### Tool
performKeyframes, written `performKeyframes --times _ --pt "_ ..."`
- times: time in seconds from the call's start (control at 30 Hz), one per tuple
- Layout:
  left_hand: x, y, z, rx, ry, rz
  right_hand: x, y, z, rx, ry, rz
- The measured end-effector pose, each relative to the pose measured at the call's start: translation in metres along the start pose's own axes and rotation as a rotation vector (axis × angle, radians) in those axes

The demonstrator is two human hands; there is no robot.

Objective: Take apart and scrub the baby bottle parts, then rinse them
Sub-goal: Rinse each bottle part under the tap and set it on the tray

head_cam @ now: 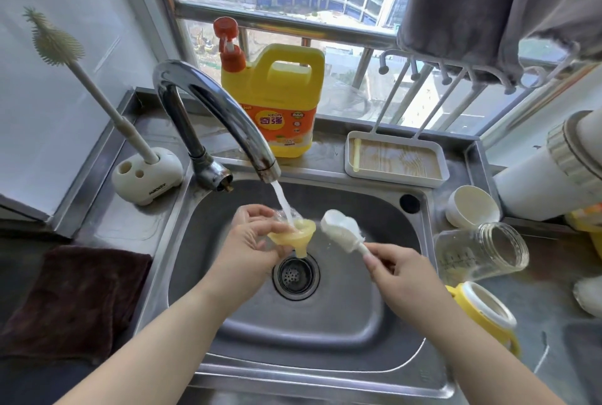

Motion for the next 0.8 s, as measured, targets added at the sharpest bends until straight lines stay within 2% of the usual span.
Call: performKeyframes --times 0.07,0.2,0.33,0.4,0.53,0.6,0.7,0.8 --pt "0.002 0.003 0.000 -0.080 0.021 -0.048 -0.006 0.005 -0.007 -0.132 0.084 -0.030" --pt "0.011 0.014 -0.014 0.108 -0.082 -0.094 -0.013 0.036 -0.022 -0.387 0.297 -0.172" --pt "0.015 0.012 -0.025 0.299 -0.176 -0.089 -0.017 0.053 -0.032 -0.467 0.288 -0.239" --pt "0.014 0.006 -0.030 0.394 -0.222 -0.038 -0.016 0.055 -0.034 -0.500 0.274 -0.238" --pt "0.010 0.003 -0.043 0.416 -0.362 0.013 -0.012 0.055 -0.040 -0.540 0.233 -0.242" --pt "0.010 0.005 -0.043 0.372 -0.409 -0.028 -0.010 0.053 -0.043 -0.414 0.184 -0.255" --pt "0.011 0.003 -0.041 0.305 -0.410 -0.048 -0.006 0.041 -0.046 -0.029 0.022 -0.202" --pt "0.010 -0.001 -0.042 0.292 -0.413 0.003 0.000 0.030 -0.045 0.369 -0.144 -0.149"
Point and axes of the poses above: each hand's wrist, its own x-axis away from the middle knuckle, its own y-axis out of the palm, z = x × y, the point moved 8 cm from there along -x, towards the middle knuckle, and after that the axes turned 7 degrees about y, right-handed, at the moved point
